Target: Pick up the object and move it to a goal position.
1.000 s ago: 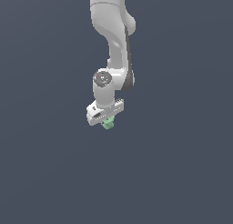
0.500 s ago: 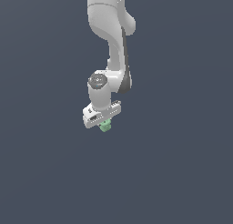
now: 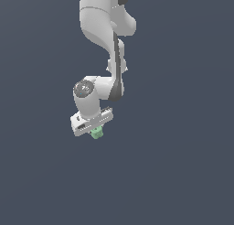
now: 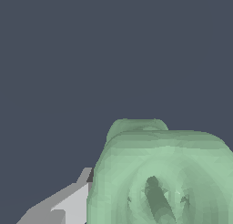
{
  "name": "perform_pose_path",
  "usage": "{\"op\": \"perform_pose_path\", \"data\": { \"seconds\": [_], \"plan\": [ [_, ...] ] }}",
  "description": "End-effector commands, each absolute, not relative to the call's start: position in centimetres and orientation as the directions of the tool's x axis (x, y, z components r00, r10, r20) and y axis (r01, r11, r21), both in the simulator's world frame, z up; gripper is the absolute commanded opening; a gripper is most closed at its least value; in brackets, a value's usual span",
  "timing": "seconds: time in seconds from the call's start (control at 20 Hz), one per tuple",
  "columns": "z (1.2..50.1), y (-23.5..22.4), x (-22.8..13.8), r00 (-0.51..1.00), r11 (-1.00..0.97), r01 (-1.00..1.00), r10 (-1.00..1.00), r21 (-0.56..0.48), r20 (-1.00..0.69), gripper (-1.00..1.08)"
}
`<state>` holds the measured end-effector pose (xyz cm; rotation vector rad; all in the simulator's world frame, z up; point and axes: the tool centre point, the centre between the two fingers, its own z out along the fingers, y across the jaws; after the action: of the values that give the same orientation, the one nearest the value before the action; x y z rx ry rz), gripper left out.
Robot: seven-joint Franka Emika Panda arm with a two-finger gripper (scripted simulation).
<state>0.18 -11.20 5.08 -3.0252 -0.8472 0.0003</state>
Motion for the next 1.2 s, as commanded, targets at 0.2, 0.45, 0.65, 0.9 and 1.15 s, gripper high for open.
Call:
{"op": "perform_pose_path", "data": {
  "seconds": [0.2,0.45,0.65,0.9,1.15],
  "plan": [
    [5.3,-14.5,3.3,0.854,-0.854,0.519,0.519,0.0,0.0,-1.0],
    [5.4,-16.6,5.4,0.854,-0.854,0.519,0.519,0.0,0.0,-1.0],
    [5.5,-17.7,6.5,0.854,-0.854,0.519,0.519,0.0,0.0,-1.0],
    [5.5,-18.6,7.5,0.854,-0.854,0.519,0.519,0.0,0.0,-1.0],
    [5.5,-19.0,7.9,0.854,-0.854,0.519,0.519,0.0,0.0,-1.0]
  ]
}}
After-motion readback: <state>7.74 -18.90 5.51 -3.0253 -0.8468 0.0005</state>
